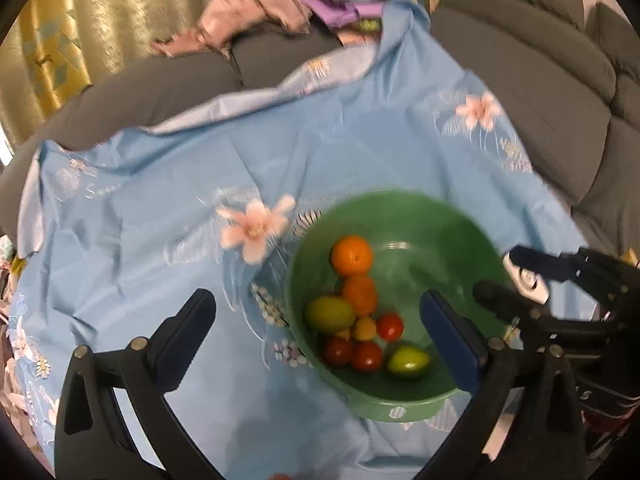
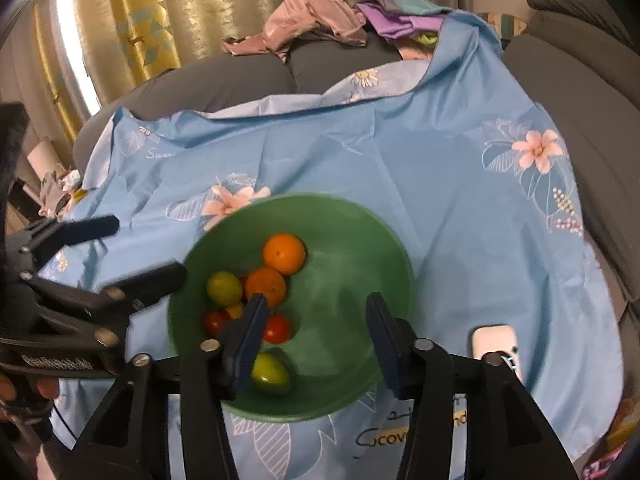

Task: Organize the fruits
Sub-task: 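Carry both cherry tomatoes into the green bowl and open both tools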

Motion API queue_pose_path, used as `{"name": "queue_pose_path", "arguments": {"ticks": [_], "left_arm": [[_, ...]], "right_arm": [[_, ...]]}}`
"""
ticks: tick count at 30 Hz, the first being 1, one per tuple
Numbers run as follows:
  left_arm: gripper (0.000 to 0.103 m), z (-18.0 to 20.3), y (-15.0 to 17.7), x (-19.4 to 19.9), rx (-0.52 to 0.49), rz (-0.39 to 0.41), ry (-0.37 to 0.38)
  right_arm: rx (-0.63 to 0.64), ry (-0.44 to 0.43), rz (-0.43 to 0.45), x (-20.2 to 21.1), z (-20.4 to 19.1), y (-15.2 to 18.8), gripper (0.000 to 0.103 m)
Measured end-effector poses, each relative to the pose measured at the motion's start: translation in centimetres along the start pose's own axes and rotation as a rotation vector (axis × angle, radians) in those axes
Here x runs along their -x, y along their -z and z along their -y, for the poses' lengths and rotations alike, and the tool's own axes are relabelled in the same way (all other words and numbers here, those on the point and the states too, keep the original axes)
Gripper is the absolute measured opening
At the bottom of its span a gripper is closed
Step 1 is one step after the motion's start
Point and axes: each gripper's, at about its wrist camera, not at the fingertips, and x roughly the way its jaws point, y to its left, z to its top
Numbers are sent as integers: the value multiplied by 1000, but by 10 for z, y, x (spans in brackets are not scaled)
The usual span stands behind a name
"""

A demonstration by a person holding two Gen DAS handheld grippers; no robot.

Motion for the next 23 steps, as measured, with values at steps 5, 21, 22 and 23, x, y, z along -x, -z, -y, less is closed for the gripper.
{"name": "queue_pose_path", "arguments": {"ticks": [5,21,22,23], "left_arm": [[102,0,-18,23,19,-17,19],[102,13,-34,39,-44,-53,-13],[102,14,-34,39,-46,-53,-13],[102,14,-34,39,-47,-54,-14]], "right_arm": [[16,-33,-23,19,-4,-11,53],[92,-7,-5,45,-15,-27,53],[90,-9,-5,45,-15,-27,53],[89,-10,-4,45,-15,-27,53]]}}
